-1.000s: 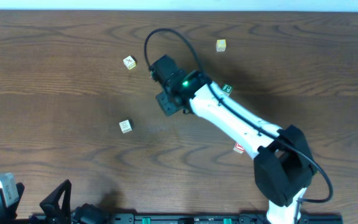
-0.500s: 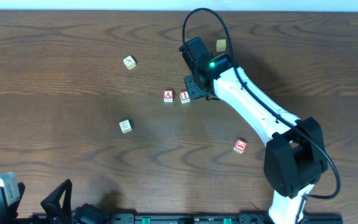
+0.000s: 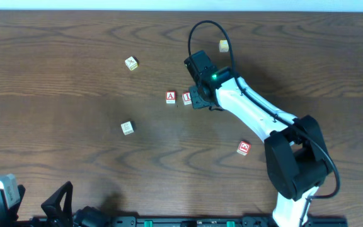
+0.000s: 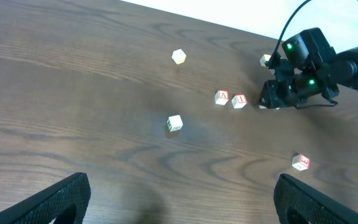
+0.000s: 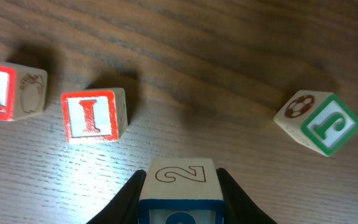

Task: Spell out Ai2
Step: 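Carry the 2 block to the right of the I block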

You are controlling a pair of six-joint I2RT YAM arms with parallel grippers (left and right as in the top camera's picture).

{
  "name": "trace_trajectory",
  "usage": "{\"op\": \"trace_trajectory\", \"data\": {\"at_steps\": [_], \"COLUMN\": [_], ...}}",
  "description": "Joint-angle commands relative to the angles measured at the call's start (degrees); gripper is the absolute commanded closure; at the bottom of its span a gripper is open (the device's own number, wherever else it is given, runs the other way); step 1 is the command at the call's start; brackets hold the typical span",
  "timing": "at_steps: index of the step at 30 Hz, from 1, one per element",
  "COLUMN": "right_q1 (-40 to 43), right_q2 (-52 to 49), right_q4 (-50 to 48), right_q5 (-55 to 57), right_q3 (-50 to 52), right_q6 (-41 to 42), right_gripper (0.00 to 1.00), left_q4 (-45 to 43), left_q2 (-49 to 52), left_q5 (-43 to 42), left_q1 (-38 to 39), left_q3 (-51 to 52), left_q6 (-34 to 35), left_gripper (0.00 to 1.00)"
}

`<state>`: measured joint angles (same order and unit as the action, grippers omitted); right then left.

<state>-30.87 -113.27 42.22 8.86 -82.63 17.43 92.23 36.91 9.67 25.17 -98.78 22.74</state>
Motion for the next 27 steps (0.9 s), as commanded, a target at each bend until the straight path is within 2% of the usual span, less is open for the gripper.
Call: {"op": "trace_trajectory", "data": {"at_steps": [1, 13, 27], "right_q1": [0.22, 1.18, 2.51], "right_q2": [-0.22, -0.24, -0.33], "right_q4": [-2.03, -10.38, -11.43], "right_q5": [-0.55, -0.70, -0.72], "right_q3": [1.97, 6.47, 6.71], "right_q6": [1.01, 0.68, 2.49], "right_gripper": [0.82, 0.81, 0.81], "left_q4": [2.95, 1.68, 1.36], "left_q2": [-0.07, -0.07, -0.07], "left_q5": [1.27, 1.46, 2.99], "left_q1": [-0.07, -0.07, -0.07], "left_q3": [0.44, 0.44, 0.44], "left_q6": [0.70, 1.36, 2.86], "left_gripper": [0.05, 0.05, 0.05]}}
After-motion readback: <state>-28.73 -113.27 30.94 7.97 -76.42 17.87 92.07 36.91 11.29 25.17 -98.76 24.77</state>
